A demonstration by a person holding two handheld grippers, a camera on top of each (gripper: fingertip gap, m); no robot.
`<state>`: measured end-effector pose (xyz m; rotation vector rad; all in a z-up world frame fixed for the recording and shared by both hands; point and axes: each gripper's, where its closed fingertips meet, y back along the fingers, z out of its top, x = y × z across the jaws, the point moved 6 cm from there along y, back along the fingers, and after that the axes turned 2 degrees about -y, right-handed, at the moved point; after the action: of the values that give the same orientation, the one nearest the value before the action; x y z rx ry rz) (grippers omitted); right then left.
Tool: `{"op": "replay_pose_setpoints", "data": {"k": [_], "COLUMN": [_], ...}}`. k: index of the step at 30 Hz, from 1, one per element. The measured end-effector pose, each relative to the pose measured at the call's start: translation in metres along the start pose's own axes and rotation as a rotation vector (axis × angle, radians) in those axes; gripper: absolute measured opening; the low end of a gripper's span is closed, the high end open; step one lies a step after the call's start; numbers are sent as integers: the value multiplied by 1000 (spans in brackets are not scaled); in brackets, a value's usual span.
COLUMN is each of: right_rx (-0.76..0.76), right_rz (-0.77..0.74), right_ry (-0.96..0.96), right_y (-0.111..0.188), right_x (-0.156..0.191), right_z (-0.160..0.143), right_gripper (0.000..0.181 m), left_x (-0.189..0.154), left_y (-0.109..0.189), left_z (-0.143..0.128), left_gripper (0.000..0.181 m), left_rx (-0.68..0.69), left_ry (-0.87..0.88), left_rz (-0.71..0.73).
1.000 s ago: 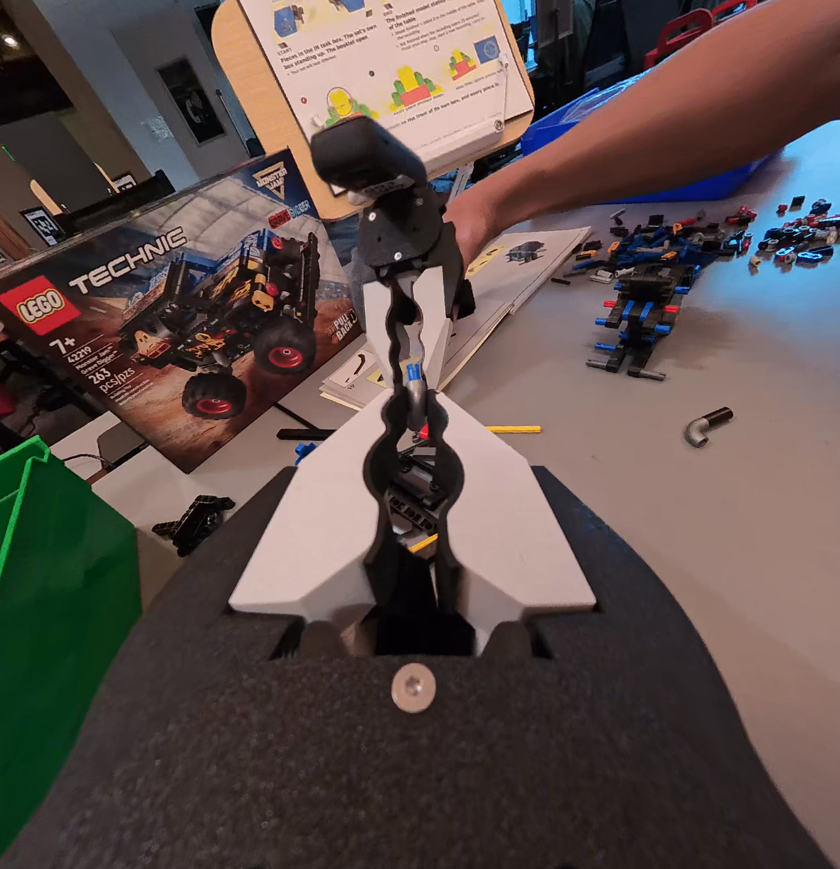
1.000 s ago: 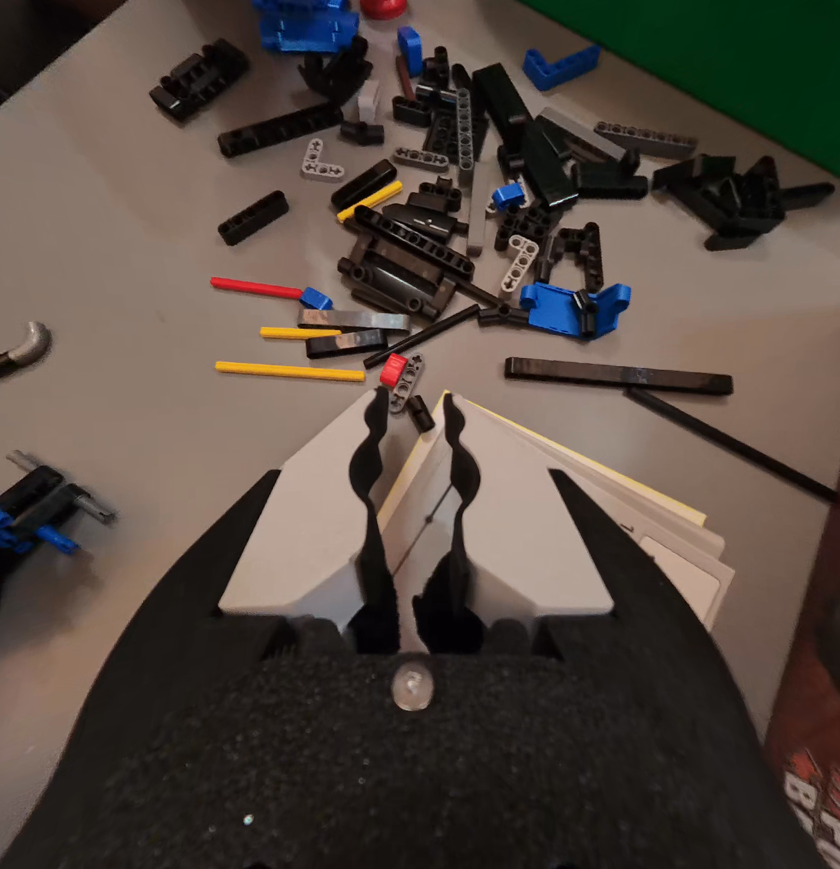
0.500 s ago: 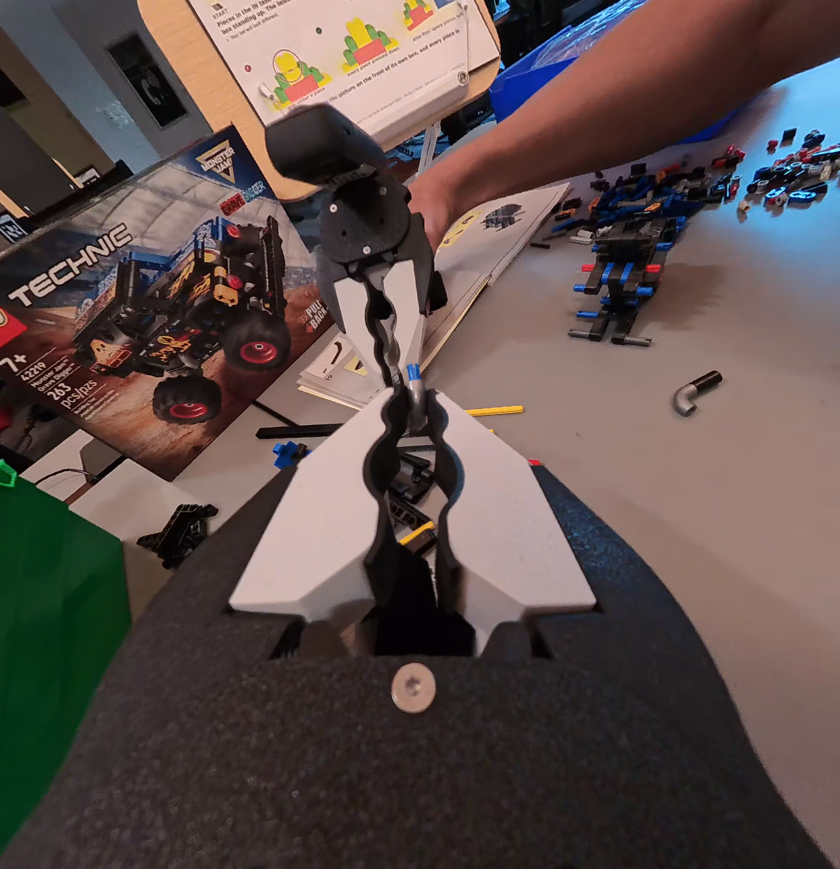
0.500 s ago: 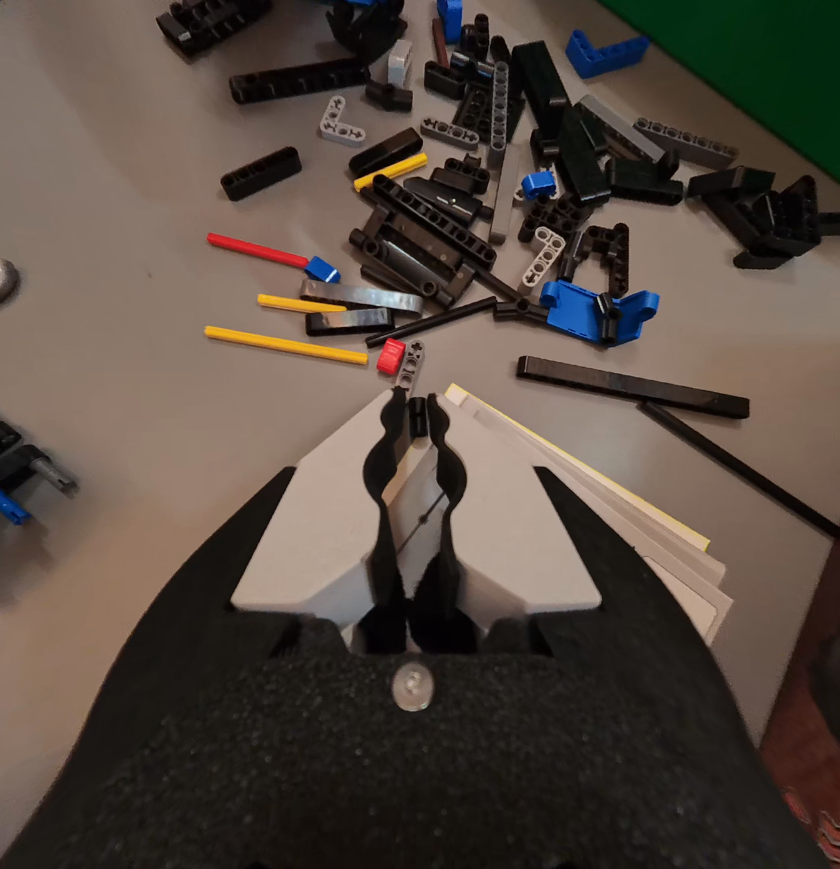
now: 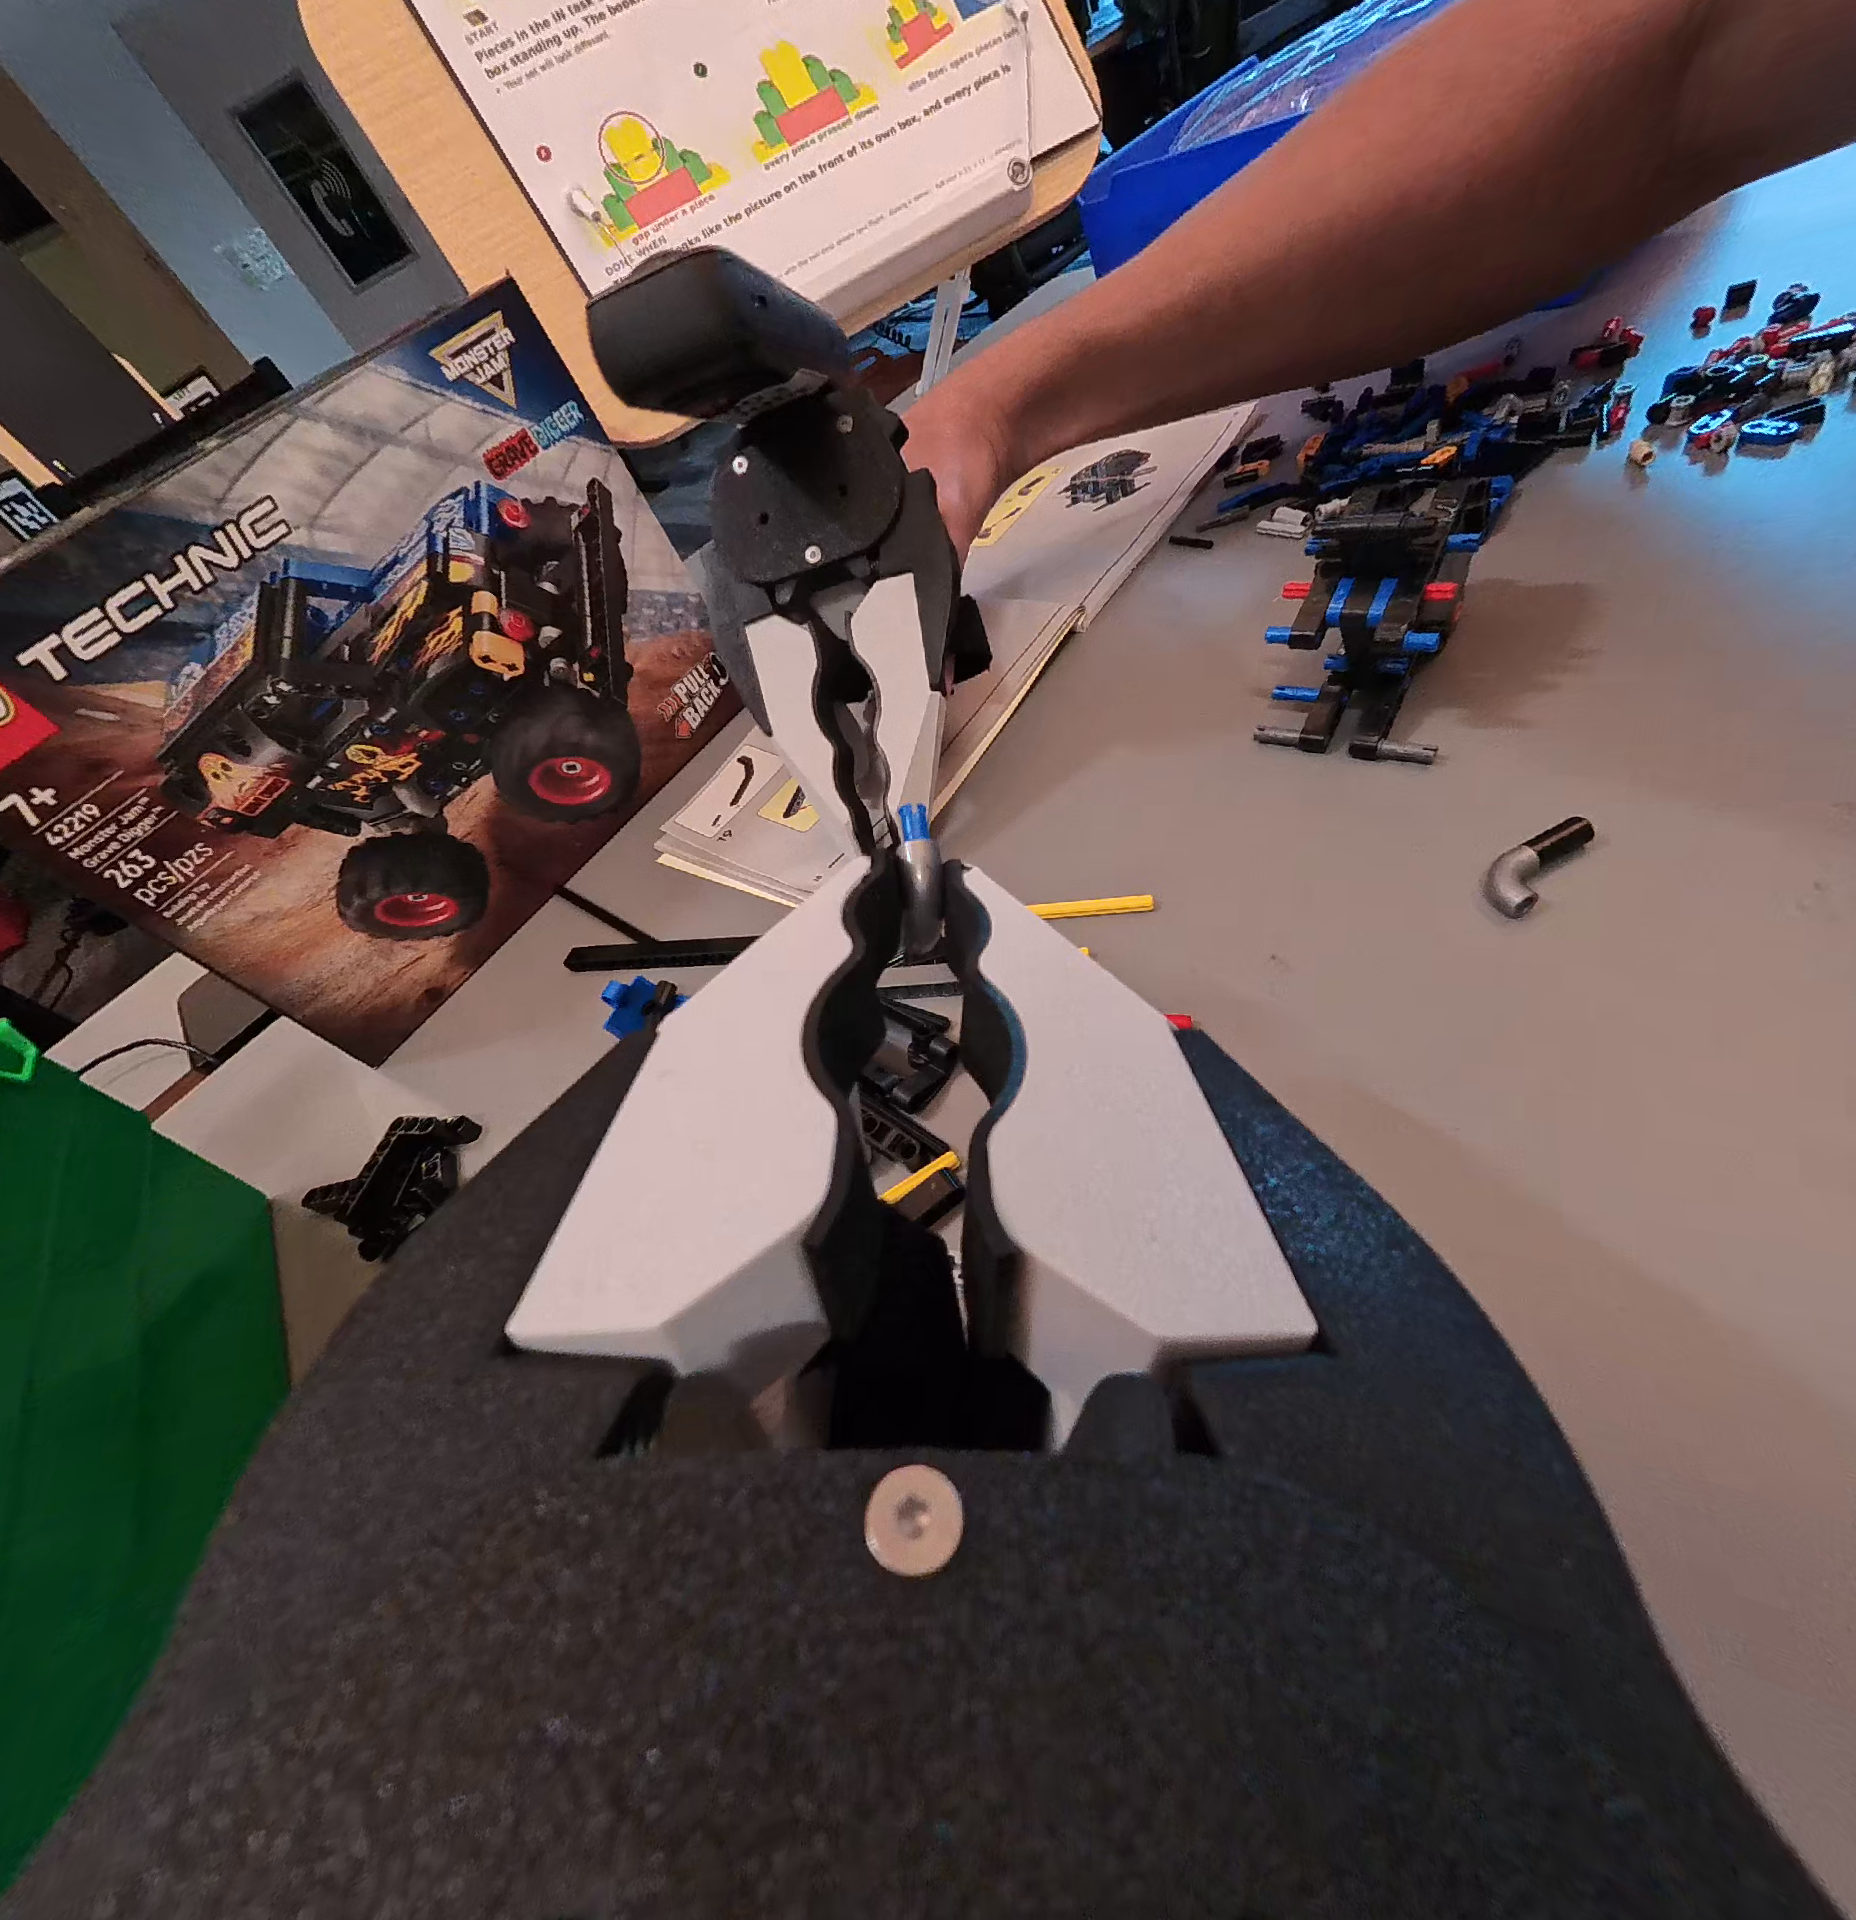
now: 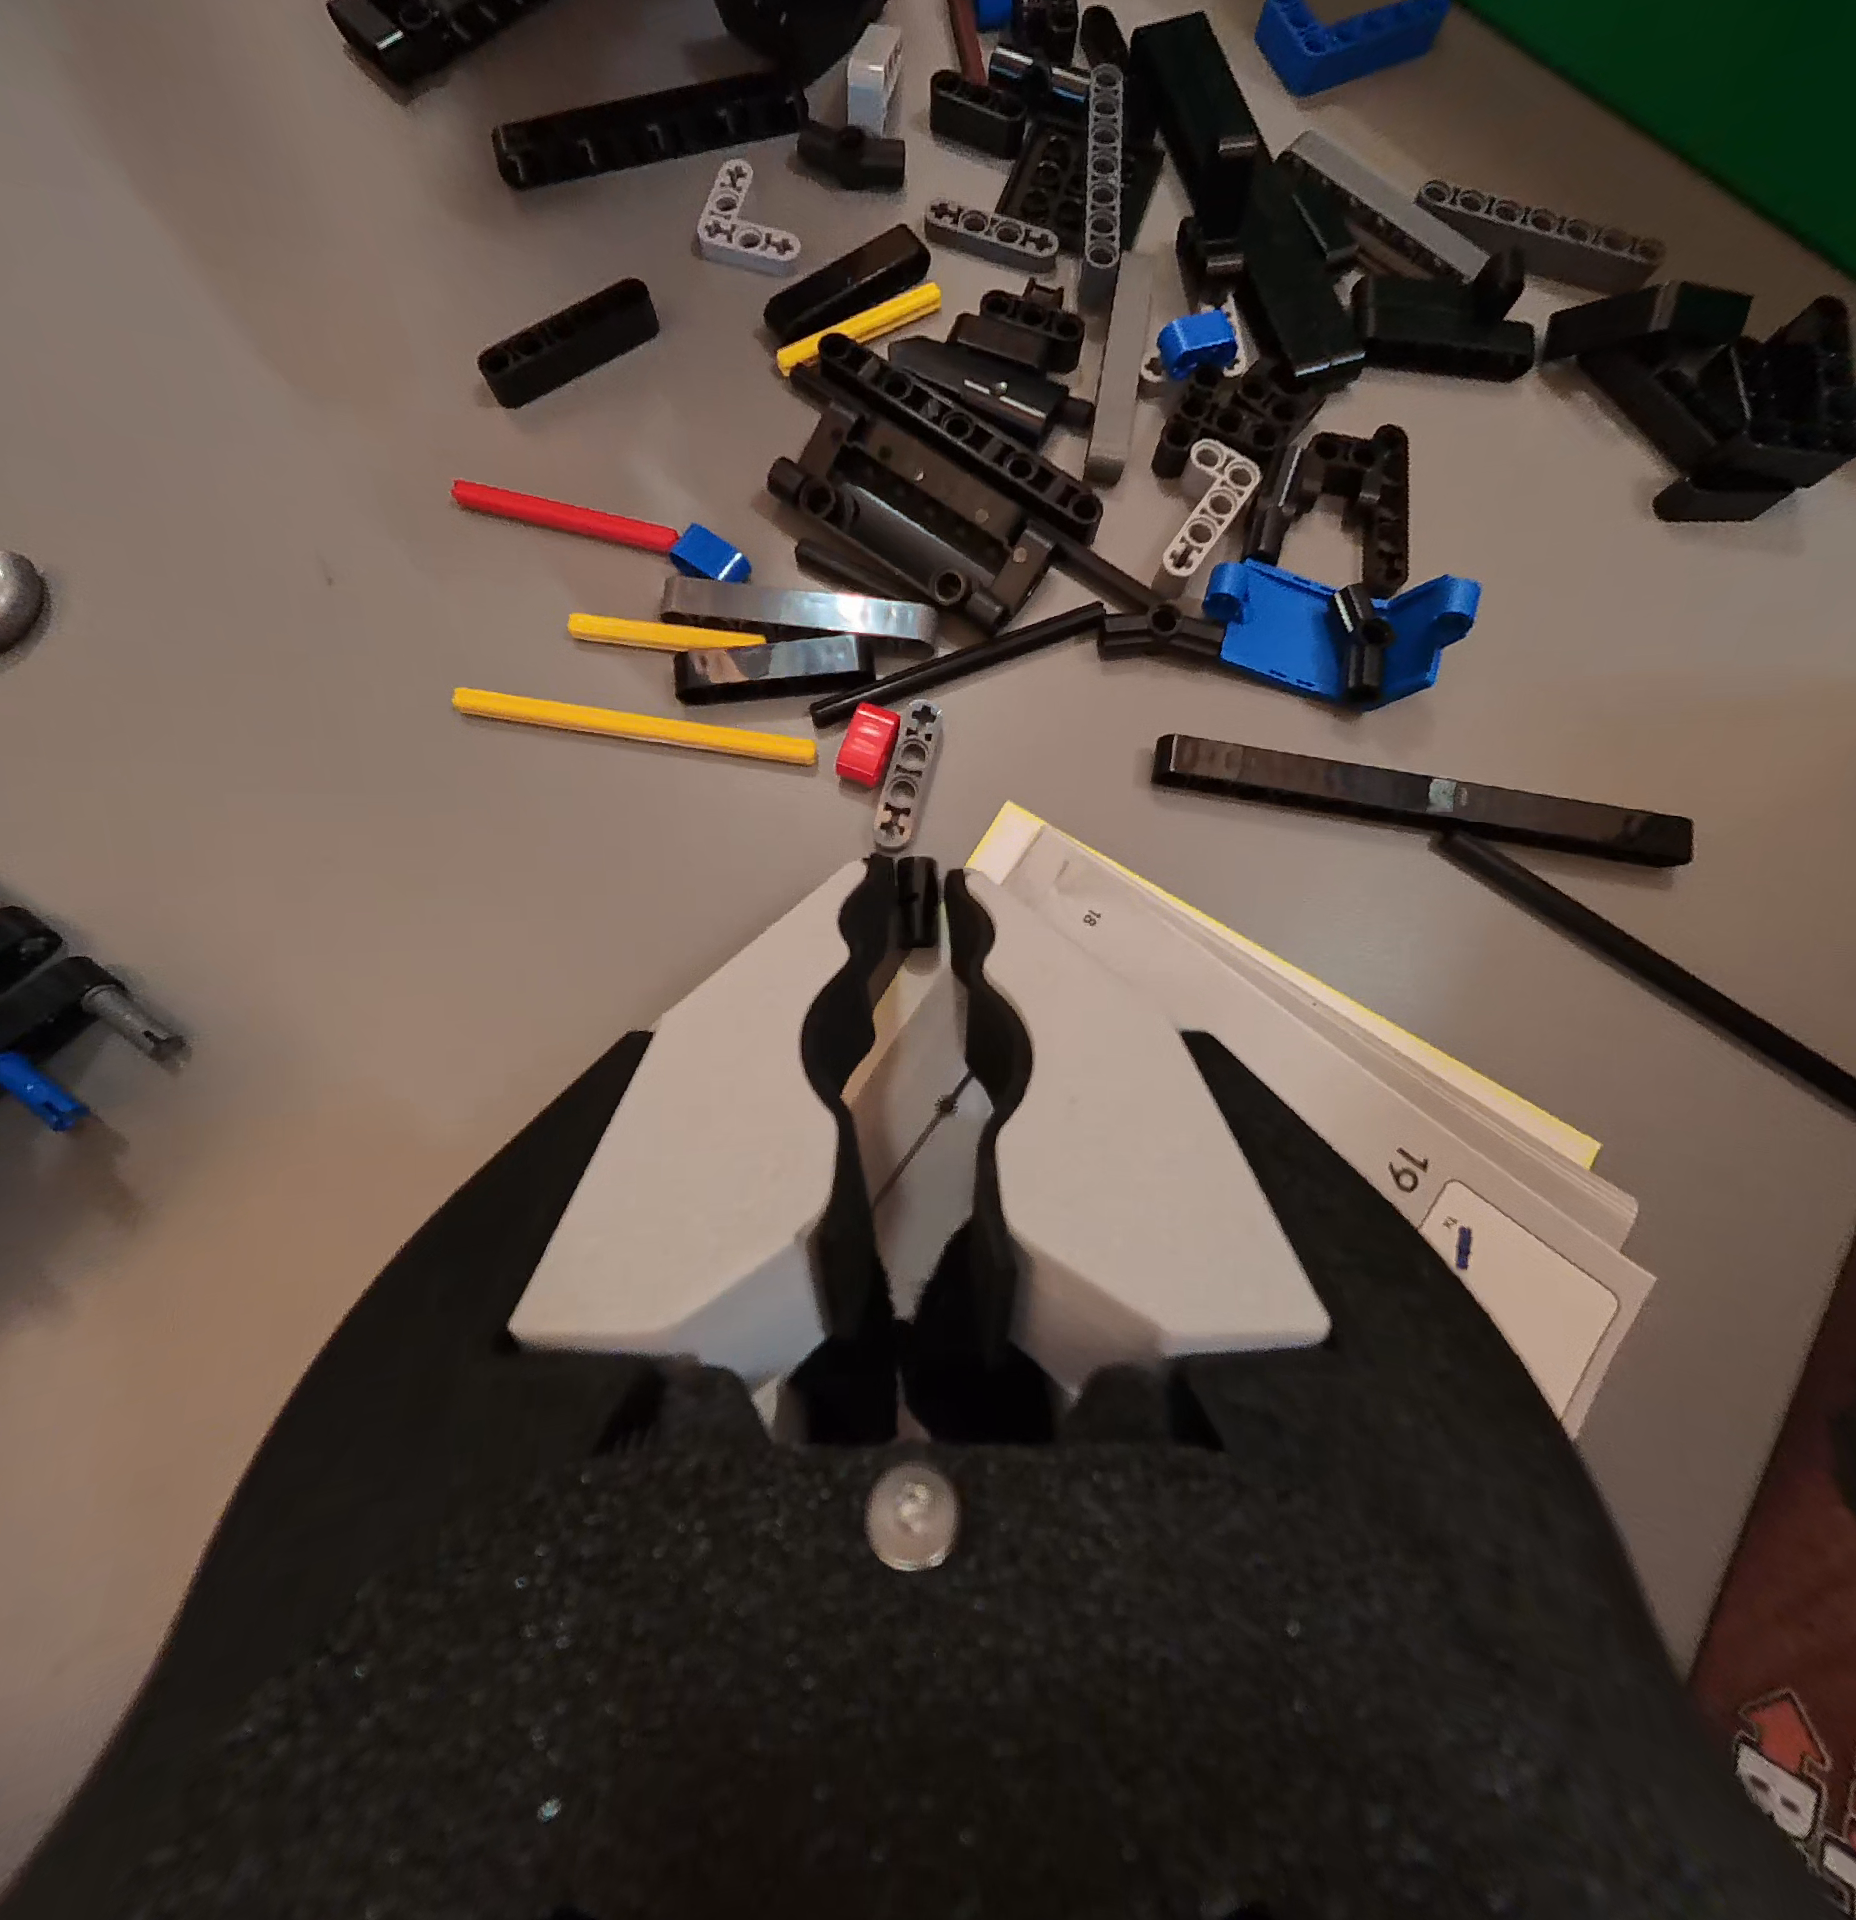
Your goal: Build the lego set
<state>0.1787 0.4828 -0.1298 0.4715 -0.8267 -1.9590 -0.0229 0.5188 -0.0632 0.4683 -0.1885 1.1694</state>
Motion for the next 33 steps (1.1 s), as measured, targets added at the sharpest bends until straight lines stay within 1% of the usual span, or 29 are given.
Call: {"op": "replay_pose_setpoints", "data": {"k": [6,12,14,16,17,19,21,23,25,27,29,30,33], "right_rx": [3,-23,-22,21,23,43,64,135,172,241,292,318,329], "right_rz": [-17,-72,-73,-67,-98,-193,-312,-468,-586,-678,-730,-742,-739], "right_ry": [-5,22,3,-68,-58,9,82,195,255,290,292,284,280], "right_y": [1,0,0,1,4,19,41,62,77,86,89,90,92], "right_x": [0,1,1,4,8,23,48,78,111,139,158,163,174], "right_z": [-2,-4,-4,-1,5,25,53,74,89,91,87,83,74], "right_gripper": [9,7,6,6,6,6,6,7,6,6,6,6,6], "left_x": [-1,-3,-2,-1,1,7,14,12,3,-7,-21,-28,-43], "left_y": [1,1,-1,-4,-7,-15,-26,-40,-58,-73,-83,-87,-95], "left_z": [0,-1,-3,-3,-2,3,16,34,47,58,68,71,74], "left_gripper": [6,6,6,6,6,6,6,6,6,6,7,7,6], "left_rx": [-2,8,19,29,34,56,74,75,81,71,35,26,47], "left_ry": [-9,-8,7,36,53,49,5,-27,-61,-100,-134,-158,-261], "left_rz": [0,-8,-13,-34,-43,-73,-92,-171,-267,-329,-389,-402,-387]}}
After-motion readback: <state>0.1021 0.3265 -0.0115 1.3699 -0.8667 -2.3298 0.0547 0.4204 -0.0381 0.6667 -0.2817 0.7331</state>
